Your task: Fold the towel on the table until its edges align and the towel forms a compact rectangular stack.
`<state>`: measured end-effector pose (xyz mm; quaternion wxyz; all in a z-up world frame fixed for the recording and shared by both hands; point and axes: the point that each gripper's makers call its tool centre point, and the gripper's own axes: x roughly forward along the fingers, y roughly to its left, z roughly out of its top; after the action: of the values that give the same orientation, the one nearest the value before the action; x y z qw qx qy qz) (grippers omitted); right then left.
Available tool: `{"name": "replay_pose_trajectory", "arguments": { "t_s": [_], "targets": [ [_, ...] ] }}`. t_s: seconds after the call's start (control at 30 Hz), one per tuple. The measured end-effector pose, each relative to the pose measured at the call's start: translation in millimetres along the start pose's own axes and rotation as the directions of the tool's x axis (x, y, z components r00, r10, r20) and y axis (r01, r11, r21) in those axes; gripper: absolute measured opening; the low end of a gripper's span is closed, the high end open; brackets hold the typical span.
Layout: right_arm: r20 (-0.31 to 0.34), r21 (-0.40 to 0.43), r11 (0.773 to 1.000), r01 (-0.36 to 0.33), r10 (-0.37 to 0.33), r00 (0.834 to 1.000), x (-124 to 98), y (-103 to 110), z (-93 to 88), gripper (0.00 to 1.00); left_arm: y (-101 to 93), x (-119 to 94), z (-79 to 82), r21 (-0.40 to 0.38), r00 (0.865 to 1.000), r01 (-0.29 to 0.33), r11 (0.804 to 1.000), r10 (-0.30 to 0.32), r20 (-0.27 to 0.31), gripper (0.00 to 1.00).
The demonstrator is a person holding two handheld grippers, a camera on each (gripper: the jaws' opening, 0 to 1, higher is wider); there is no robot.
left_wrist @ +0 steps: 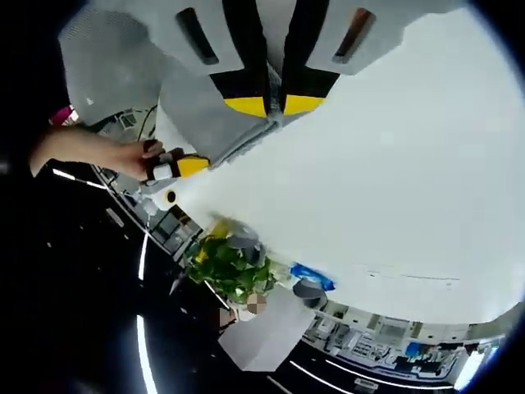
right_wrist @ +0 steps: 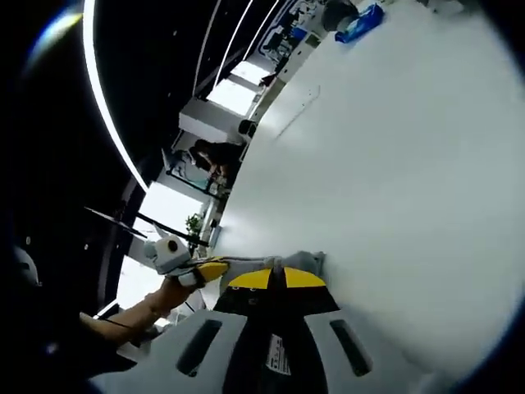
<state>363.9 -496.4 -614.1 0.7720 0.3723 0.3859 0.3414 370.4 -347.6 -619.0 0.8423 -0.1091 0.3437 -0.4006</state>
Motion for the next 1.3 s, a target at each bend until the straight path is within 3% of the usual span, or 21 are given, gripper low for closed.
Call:
{"name": "replay_pose_trajectory", "arguments": {
  "t_s": [0.17, 0.33, 0.43, 0.53, 0.57, 0.6, 0.63, 0.67, 0.73, 0.77, 0.87, 0.93, 0.97, 1.03, 1.13, 1.17, 1.2, 1.3],
  "targets": [
    [0.026, -0.119, 0.990, 0.073, -0.070, 0.997, 4, -9, -1.3, 0.00, 4.5, 7, -6.0, 0.157, 0.997, -0.071, 0.985, 0.075, -0.017, 0.05],
    [0.055, -0.284, 0.945, 0.159, -0.150, 0.987, 8, -15, -3.7, 0.00, 8.3, 12, -11.8, 0.257, 0.992, -0.113, 0.960, 0.124, -0.026, 0.05],
    [0.081, -0.408, 0.890, 0.202, -0.185, 0.979, 11, -18, -3.8, 0.00, 10.7, 13, -11.4, 0.305, 0.990, -0.134, 0.943, 0.142, -0.004, 0.06],
    [0.094, -0.475, 0.850, 0.229, -0.210, 0.973, 11, -20, -3.2, 0.01, 14.9, 11, -7.5, 0.386, 0.983, -0.176, 0.905, 0.181, 0.023, 0.13],
    [0.102, -0.500, 0.831, 0.242, -0.221, 0.970, 10, -21, -1.9, 0.03, 16.6, 10, -5.5, 0.416, 0.980, -0.192, 0.889, 0.195, 0.035, 0.17],
    [0.110, -0.536, 0.799, 0.273, -0.255, 0.961, 8, -25, -0.8, 0.06, 18.3, 9, -4.3, 0.439, 0.977, -0.207, 0.874, 0.209, 0.045, 0.19],
    [0.117, -0.543, 0.790, 0.285, -0.265, 0.957, 8, -27, 0.6, 0.11, 17.6, 9, -4.9, 0.434, 0.977, -0.206, 0.877, 0.207, 0.044, 0.21],
    [0.151, -0.572, 0.752, 0.329, -0.297, 0.943, 5, -30, 6.8, 0.17, 18.9, 8, -4.5, 0.427, 0.976, -0.210, 0.879, 0.212, 0.043, 0.22],
    [0.148, -0.581, 0.743, 0.333, -0.306, 0.941, 4, -30, 6.8, 0.21, 22.2, 6, -0.6, 0.456, 0.967, -0.249, 0.854, 0.244, 0.072, 0.26],
    [0.148, -0.589, 0.735, 0.335, -0.309, 0.939, 3, -30, 7.6, 0.21, 22.0, 5, -0.4, 0.458, 0.966, -0.255, 0.852, 0.249, 0.076, 0.27],
    [0.157, -0.635, 0.686, 0.355, -0.336, 0.929, 1, -31, 8.8, 0.23, 22.8, 3, -0.6, 0.464, 0.960, -0.277, 0.842, 0.265, 0.091, 0.27],
    [0.153, -0.653, 0.658, 0.374, -0.369, 0.917, 1, -35, 8.1, 0.24, 24.7, 2, 0.4, 0.495, 0.955, -0.292, 0.818, 0.275, 0.110, 0.28],
    [0.158, -0.656, 0.647, 0.389, -0.386, 0.909, 0, -37, 9.4, 0.25, 24.1, 3, -0.4, 0.498, 0.955, -0.292, 0.816, 0.278, 0.106, 0.28],
    [0.143, -0.690, 0.622, 0.370, -0.384, 0.912, 1, -34, 10.2, 0.24, 24.3, 2, 1.5, 0.520, 0.950, -0.304, 0.799, 0.294, 0.103, 0.28],
    [0.142, -0.701, 0.620, 0.351, -0.362, 0.921, 1, -27, 10.2, 0.19, 20.6, 0, 3.7, 0.520, 0.956, -0.286, 0.805, 0.280, 0.092, 0.26],
    [0.148, -0.666, 0.663, 0.342, -0.331, 0.932, -1, -19, 11.2, 0.18, 18.4, -3, 5.7, 0.520, 0.960, -0.272, 0.810, 0.263, 0.092, 0.26],
    [0.156, -0.639, 0.689, 0.342, -0.320, 0.935, -5, -15, 13.2, 0.18, 16.5, -9, 7.5, 0.519, 0.963, -0.263, 0.813, 0.254, 0.090, 0.27],
    [0.154, -0.650, 0.681, 0.337, -0.316, 0.936, -22, -9, 14.2, 0.19, -1.2, -21, 7.7, 0.525, 0.983, -0.181, 0.832, 0.171, 0.069, 0.29]
  ]
}}
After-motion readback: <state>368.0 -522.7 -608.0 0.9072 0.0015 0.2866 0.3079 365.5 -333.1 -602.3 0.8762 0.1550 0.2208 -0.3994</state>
